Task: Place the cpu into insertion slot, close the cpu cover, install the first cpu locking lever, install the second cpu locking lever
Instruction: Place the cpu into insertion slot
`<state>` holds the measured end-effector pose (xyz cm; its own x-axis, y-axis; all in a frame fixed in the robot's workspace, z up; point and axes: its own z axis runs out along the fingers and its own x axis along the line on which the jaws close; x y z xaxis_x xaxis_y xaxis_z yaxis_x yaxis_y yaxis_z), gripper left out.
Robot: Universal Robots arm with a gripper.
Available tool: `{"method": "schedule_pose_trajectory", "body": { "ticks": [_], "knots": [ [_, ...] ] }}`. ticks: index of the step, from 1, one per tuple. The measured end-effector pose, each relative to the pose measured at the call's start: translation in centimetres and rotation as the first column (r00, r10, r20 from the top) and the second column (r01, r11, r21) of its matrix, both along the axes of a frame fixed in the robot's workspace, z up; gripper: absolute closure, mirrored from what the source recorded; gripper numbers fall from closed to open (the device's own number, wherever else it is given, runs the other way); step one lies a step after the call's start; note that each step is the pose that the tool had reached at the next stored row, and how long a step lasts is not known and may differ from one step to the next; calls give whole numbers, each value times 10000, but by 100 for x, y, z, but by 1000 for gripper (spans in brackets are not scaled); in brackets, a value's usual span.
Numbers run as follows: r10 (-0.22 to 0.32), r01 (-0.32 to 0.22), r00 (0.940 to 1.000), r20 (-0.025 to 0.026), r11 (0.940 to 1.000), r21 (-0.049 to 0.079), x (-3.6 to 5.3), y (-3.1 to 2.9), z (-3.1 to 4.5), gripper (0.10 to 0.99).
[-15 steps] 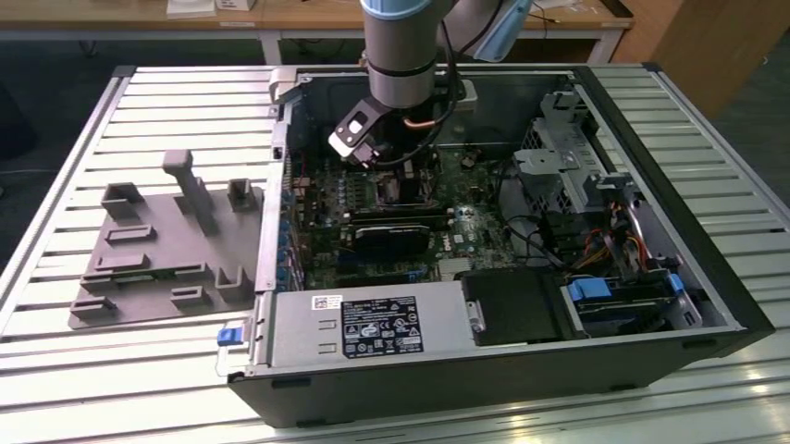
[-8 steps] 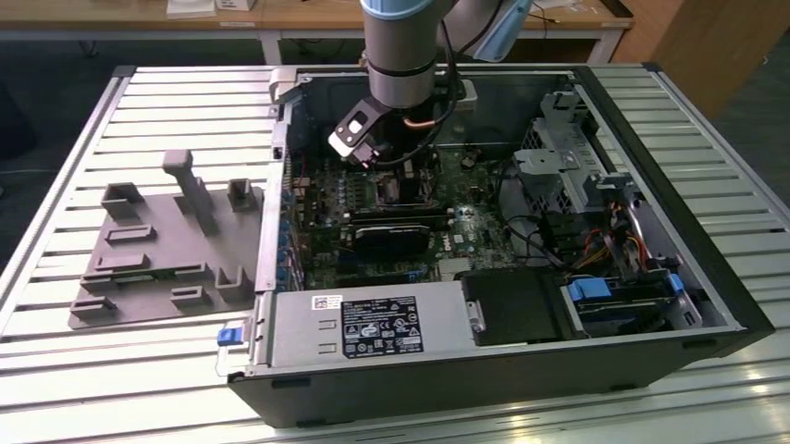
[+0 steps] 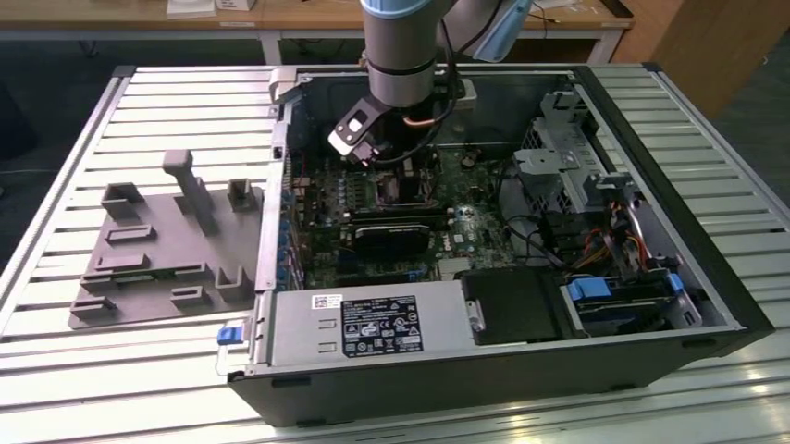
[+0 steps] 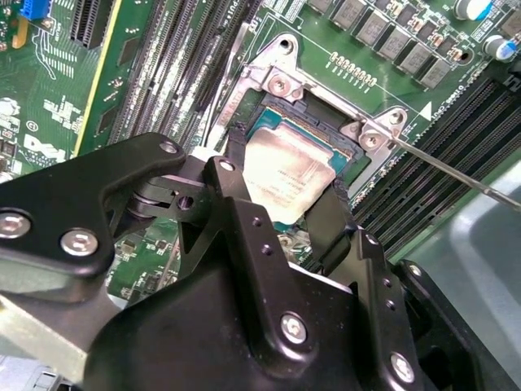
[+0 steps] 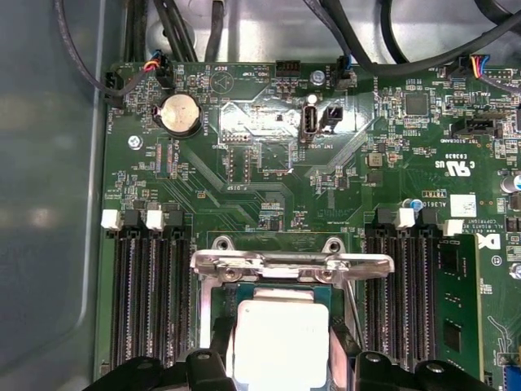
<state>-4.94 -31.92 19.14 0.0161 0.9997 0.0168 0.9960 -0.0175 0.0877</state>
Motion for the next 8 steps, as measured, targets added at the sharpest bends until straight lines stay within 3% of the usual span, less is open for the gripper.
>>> {"method": "schedule_pose_trajectory", "body": {
  "ticks": [8],
  "knots": [
    [15, -15, 10000, 0, 10000, -2, 0, 8, 0, 545]
  ]
}}
